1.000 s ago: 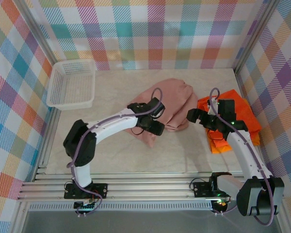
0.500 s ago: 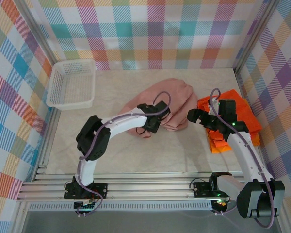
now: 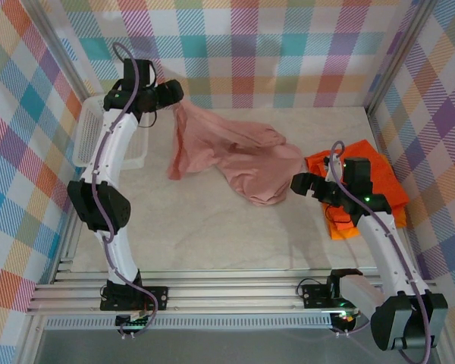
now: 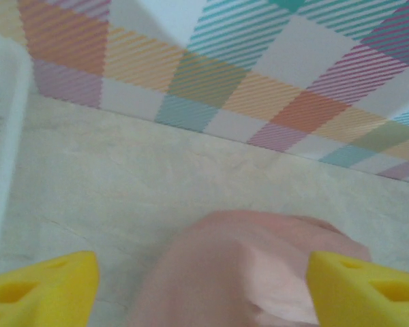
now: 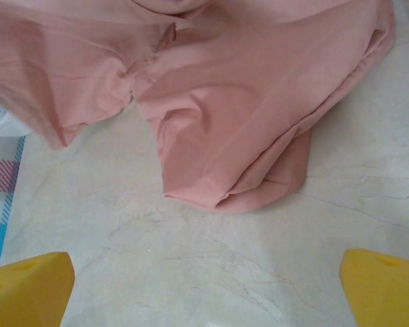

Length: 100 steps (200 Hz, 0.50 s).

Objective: Fold and stack the shorts

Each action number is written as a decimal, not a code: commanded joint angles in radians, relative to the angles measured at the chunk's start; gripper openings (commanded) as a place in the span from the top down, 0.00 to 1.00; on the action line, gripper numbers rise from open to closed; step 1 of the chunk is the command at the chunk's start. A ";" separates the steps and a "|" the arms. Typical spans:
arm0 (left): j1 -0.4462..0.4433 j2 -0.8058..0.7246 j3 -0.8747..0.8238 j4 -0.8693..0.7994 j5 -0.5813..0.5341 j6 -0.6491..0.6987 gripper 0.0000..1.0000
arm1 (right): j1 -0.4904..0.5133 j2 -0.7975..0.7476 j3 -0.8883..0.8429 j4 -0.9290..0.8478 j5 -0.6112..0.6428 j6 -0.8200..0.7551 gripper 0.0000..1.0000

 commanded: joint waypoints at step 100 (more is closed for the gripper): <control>-0.295 -0.450 -0.841 0.253 -0.070 -0.193 0.00 | 0.145 0.523 0.449 0.044 0.173 0.091 0.01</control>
